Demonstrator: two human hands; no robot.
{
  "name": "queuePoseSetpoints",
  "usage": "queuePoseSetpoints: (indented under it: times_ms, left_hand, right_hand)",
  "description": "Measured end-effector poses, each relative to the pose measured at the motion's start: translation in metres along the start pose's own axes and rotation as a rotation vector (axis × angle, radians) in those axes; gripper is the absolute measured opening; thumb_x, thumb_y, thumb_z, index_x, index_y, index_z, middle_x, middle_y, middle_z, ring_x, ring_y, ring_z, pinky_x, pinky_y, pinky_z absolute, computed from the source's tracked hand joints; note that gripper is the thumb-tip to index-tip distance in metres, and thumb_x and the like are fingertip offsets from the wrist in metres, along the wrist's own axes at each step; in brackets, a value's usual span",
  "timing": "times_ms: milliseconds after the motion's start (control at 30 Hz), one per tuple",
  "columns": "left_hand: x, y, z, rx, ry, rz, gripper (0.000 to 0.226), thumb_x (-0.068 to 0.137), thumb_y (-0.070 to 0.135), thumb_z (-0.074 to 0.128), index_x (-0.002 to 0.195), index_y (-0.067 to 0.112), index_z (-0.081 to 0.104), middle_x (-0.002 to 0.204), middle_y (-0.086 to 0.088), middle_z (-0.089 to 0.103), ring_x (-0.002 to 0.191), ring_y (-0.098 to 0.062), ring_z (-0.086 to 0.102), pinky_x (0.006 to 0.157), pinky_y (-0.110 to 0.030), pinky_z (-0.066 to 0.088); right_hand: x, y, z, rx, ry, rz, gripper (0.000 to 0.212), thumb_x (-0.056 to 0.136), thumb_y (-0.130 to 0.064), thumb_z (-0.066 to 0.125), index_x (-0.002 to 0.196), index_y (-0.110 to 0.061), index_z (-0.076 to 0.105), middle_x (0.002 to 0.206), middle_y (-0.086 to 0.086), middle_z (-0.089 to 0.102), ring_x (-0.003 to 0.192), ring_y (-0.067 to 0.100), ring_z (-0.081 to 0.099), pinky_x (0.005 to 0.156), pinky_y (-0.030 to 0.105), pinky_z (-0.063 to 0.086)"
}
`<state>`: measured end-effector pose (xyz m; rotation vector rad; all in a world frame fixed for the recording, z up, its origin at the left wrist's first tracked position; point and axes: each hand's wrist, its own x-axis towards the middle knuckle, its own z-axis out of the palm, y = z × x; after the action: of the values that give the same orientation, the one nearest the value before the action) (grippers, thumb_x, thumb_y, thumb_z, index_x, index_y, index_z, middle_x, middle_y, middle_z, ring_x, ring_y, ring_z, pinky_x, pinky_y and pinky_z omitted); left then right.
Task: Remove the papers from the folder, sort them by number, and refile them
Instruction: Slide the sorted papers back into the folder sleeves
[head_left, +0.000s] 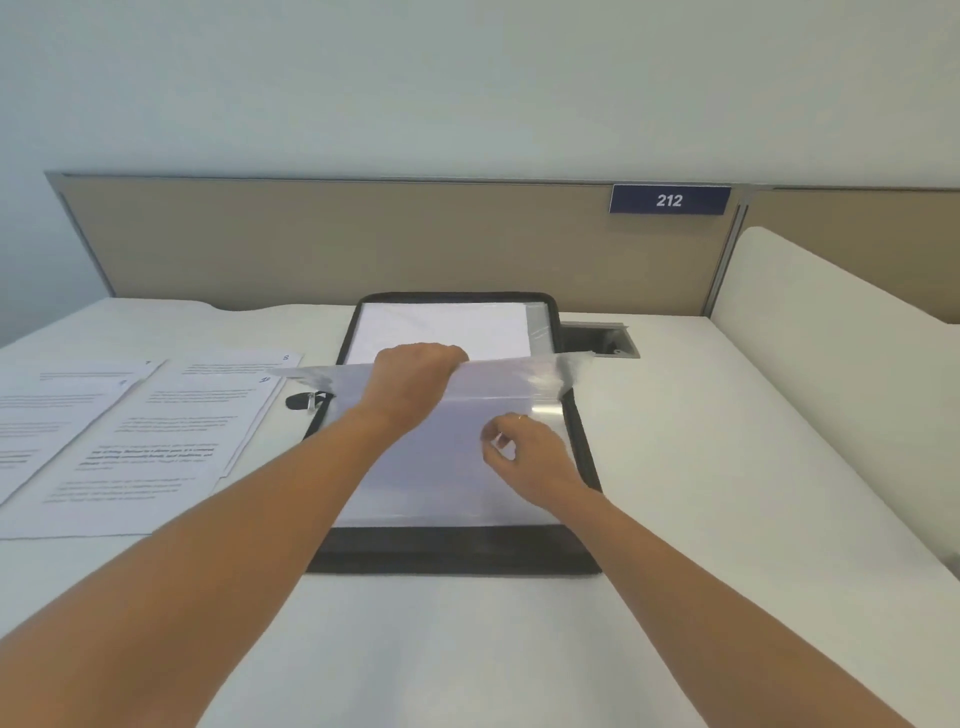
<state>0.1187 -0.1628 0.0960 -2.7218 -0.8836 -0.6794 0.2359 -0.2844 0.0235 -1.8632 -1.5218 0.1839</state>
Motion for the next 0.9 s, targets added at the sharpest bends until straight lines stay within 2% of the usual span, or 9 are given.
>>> queuePoseSetpoints:
  times_ms: [67,167,233,367,433,567,667,767,900]
  left_hand:
    - [0.011,-0.004,-0.005,0.039,0.013,0.015,0.027,0.098,0.012,0.041,0.112,0.019,0.062,0.100,-0.002,0.069,0.089,-0.027,0.062,0.066,-0.030,0.041]
    - [0.025,-0.007,-0.011,0.094,-0.014,0.007,0.027,0.097,0.013,0.042,0.112,0.021,0.063,0.100,0.000,0.069,0.090,-0.024,0.061,0.064,-0.027,0.034]
    - [0.032,-0.008,-0.014,0.060,0.023,-0.015,0.028,0.094,0.011,0.045,0.112,0.020,0.065,0.101,0.000,0.069,0.092,-0.025,0.062,0.066,-0.028,0.037]
    - [0.034,-0.021,-0.016,-0.009,0.335,0.087,0.030,0.068,-0.001,0.067,0.097,0.009,0.069,0.098,-0.007,0.070,0.090,-0.029,0.066,0.067,-0.033,0.049]
    - [0.029,-0.033,-0.005,-0.029,0.351,0.014,0.036,0.062,-0.002,0.075,0.096,0.009,0.068,0.104,-0.008,0.067,0.093,-0.030,0.064,0.065,-0.035,0.049]
    - [0.005,-0.053,0.024,-0.105,0.194,-0.137,0.029,0.073,0.007,0.074,0.100,0.010,0.066,0.108,-0.007,0.063,0.096,-0.032,0.060,0.069,-0.038,0.045]
    - [-0.017,-0.066,0.048,-0.107,-0.072,-0.289,0.031,0.090,0.025,0.058,0.120,0.016,0.057,0.126,-0.001,0.052,0.114,-0.024,0.049,0.085,-0.035,0.039]
    - [-0.036,-0.074,0.068,-0.086,-0.313,-0.357,0.042,0.095,0.038,0.047,0.133,0.020,0.045,0.139,0.004,0.042,0.128,-0.017,0.039,0.097,-0.031,0.036]
    - [-0.052,-0.076,0.085,-0.181,-0.435,-0.432,0.047,0.097,0.041,0.043,0.138,0.019,0.039,0.147,0.004,0.036,0.135,-0.014,0.033,0.105,-0.028,0.030]
  right_hand:
    - [0.021,-0.005,0.005,-0.178,-0.119,-0.085,0.029,0.094,-0.029,0.051,0.120,-0.018,0.058,0.129,-0.002,0.055,0.114,0.014,0.050,0.099,0.025,0.037]
    - [0.057,-0.010,0.009,-0.488,-0.252,-0.208,0.046,0.094,-0.031,0.048,0.139,-0.023,0.040,0.153,0.001,0.026,0.137,0.021,0.026,0.106,0.039,0.031]
    - [0.080,-0.010,0.011,-0.598,-0.307,-0.206,0.054,0.094,-0.030,0.048,0.144,-0.025,0.030,0.157,0.002,0.012,0.142,0.023,0.014,0.107,0.042,0.027]
    - [0.113,-0.003,0.018,-0.699,-0.303,-0.172,0.058,0.095,-0.031,0.047,0.147,-0.026,0.023,0.159,0.002,0.003,0.144,0.024,0.007,0.111,0.051,0.019]
    - [0.127,0.003,0.021,-0.724,-0.308,-0.155,0.058,0.095,-0.031,0.046,0.147,-0.026,0.022,0.159,0.002,-0.001,0.145,0.023,0.004,0.110,0.054,0.017]
    - [0.147,0.020,0.027,-0.729,-0.352,-0.086,0.055,0.095,-0.032,0.044,0.146,-0.027,0.024,0.159,0.002,-0.002,0.145,0.022,0.003,0.109,0.057,0.017]
    - [0.154,0.032,0.033,-0.720,-0.402,-0.030,0.054,0.095,-0.037,0.043,0.146,-0.028,0.026,0.159,0.000,-0.001,0.145,0.022,0.002,0.110,0.058,0.014]
    - [0.154,0.040,0.037,-0.665,-0.415,0.021,0.055,0.094,-0.043,0.042,0.145,-0.029,0.027,0.159,-0.001,0.001,0.145,0.023,0.003,0.110,0.059,0.013]
    - [0.152,0.048,0.041,-0.600,-0.444,0.090,0.055,0.096,-0.049,0.034,0.146,-0.031,0.022,0.159,-0.002,0.001,0.145,0.022,0.003,0.109,0.057,0.016]
